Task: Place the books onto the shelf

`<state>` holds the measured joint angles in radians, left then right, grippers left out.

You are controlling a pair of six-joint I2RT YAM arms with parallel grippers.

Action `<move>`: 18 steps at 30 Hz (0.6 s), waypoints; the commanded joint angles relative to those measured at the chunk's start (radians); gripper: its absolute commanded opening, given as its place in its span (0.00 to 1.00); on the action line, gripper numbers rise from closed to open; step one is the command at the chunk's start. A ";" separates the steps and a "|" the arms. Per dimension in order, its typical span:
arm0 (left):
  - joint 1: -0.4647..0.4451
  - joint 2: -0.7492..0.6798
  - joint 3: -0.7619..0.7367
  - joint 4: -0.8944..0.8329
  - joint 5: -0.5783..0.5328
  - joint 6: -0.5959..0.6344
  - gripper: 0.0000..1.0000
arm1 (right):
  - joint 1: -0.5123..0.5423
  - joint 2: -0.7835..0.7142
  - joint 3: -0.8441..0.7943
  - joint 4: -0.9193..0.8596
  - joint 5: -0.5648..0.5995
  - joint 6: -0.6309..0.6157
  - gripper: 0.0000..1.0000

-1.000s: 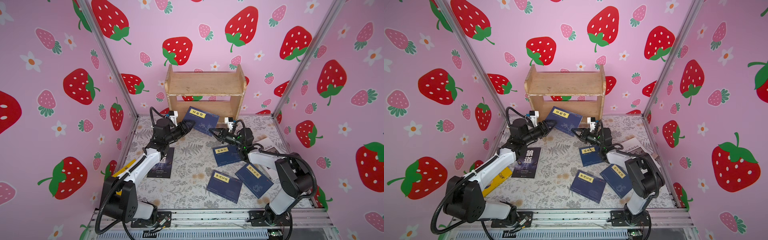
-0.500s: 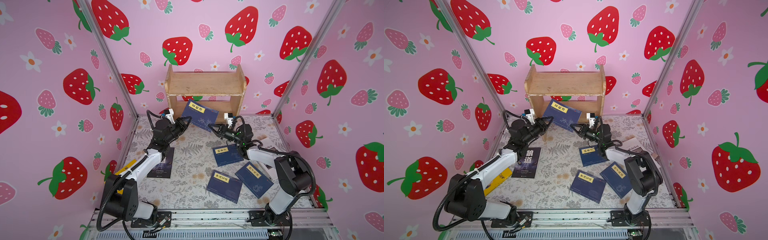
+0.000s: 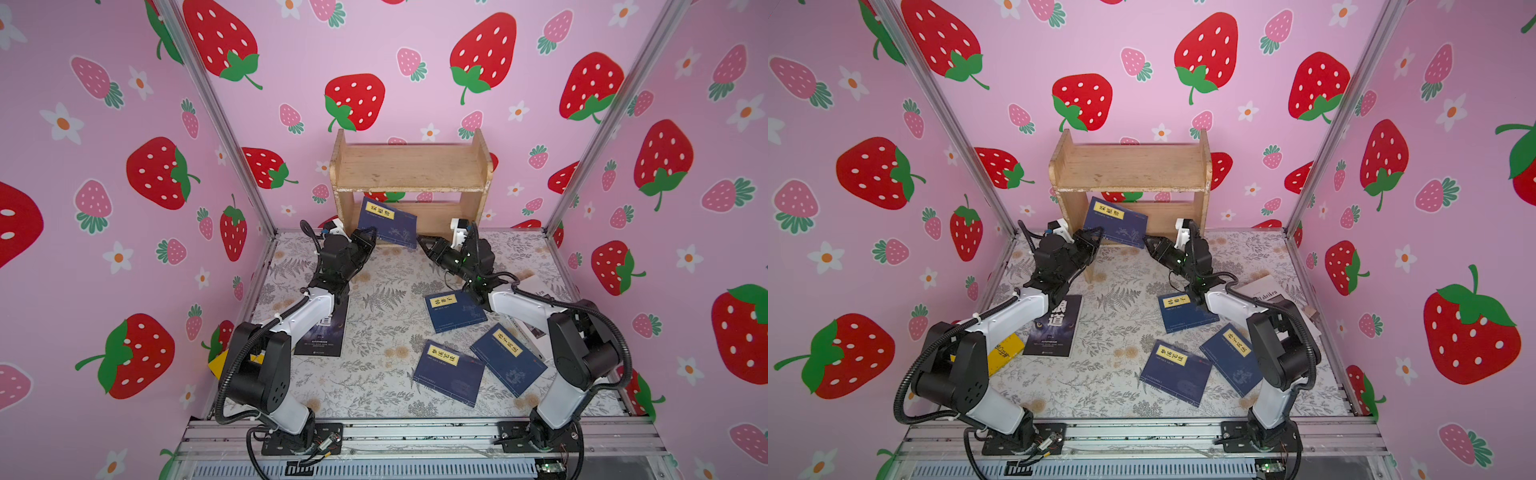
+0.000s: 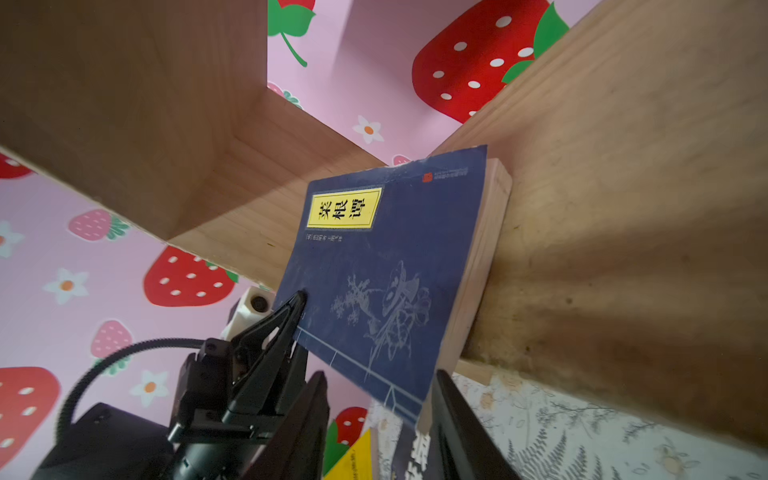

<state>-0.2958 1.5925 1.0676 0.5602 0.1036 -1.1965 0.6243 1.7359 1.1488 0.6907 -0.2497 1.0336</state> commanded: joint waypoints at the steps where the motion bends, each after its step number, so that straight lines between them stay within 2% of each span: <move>1: 0.006 -0.002 0.068 -0.065 -0.104 0.032 0.00 | 0.055 -0.051 0.060 -0.121 0.242 -0.256 0.45; 10: 0.023 0.061 0.121 -0.131 -0.090 0.016 0.00 | 0.090 0.076 0.170 -0.138 0.338 -0.328 0.48; 16: 0.031 0.064 0.127 -0.170 -0.089 0.011 0.00 | 0.100 0.157 0.230 -0.164 0.351 -0.336 0.48; 18: 0.031 0.061 0.123 -0.176 -0.081 0.008 0.04 | 0.104 0.180 0.242 -0.162 0.349 -0.337 0.49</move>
<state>-0.2749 1.6482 1.1572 0.4332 0.0452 -1.2034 0.7170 1.8973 1.3525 0.5392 0.0746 0.7189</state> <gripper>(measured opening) 0.113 0.486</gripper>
